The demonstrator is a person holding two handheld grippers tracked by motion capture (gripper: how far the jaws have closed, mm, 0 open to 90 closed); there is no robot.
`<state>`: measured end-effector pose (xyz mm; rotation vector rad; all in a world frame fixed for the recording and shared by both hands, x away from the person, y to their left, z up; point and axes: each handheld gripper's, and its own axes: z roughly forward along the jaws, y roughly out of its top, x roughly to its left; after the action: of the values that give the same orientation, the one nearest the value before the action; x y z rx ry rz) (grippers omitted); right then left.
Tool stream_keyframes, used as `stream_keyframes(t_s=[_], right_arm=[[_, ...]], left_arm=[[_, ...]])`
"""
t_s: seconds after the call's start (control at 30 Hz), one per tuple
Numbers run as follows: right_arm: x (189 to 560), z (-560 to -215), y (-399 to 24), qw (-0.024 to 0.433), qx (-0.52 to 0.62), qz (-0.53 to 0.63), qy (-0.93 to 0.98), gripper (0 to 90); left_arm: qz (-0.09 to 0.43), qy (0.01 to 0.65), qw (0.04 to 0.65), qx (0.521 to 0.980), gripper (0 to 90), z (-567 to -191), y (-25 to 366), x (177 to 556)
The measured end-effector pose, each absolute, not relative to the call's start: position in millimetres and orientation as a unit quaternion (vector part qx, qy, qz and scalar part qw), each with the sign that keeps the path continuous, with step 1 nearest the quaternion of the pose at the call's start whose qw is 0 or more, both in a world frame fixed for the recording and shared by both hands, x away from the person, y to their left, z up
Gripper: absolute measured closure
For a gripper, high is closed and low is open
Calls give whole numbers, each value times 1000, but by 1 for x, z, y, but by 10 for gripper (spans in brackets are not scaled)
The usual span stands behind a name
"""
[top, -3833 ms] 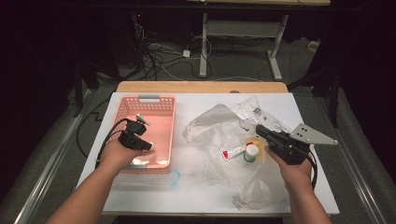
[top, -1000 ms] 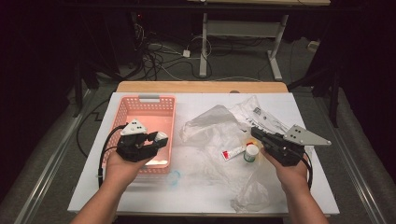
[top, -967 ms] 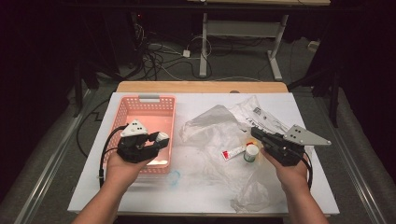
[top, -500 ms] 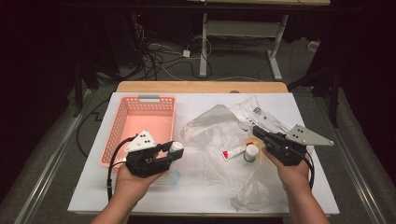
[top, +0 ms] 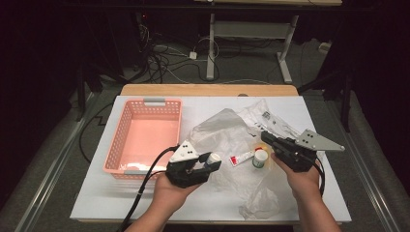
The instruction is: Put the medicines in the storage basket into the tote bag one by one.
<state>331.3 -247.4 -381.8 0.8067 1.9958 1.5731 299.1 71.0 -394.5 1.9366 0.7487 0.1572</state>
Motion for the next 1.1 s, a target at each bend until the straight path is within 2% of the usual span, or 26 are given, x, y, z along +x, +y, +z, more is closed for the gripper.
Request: stream_keyframes(t_s=[0.37,0.6,1.1], right_arm=[[330,-380,-245,241,289,576,726,900],[331,-379,-245,237,287,580,725,900],[333,-380,-247,230,294,584,721,900]], left_arm=[[93,314,465,822,580,-416,24,336],[104,310,477,816,579,-423,1,353],[142,333,453,815,577,-445,-41,389]])
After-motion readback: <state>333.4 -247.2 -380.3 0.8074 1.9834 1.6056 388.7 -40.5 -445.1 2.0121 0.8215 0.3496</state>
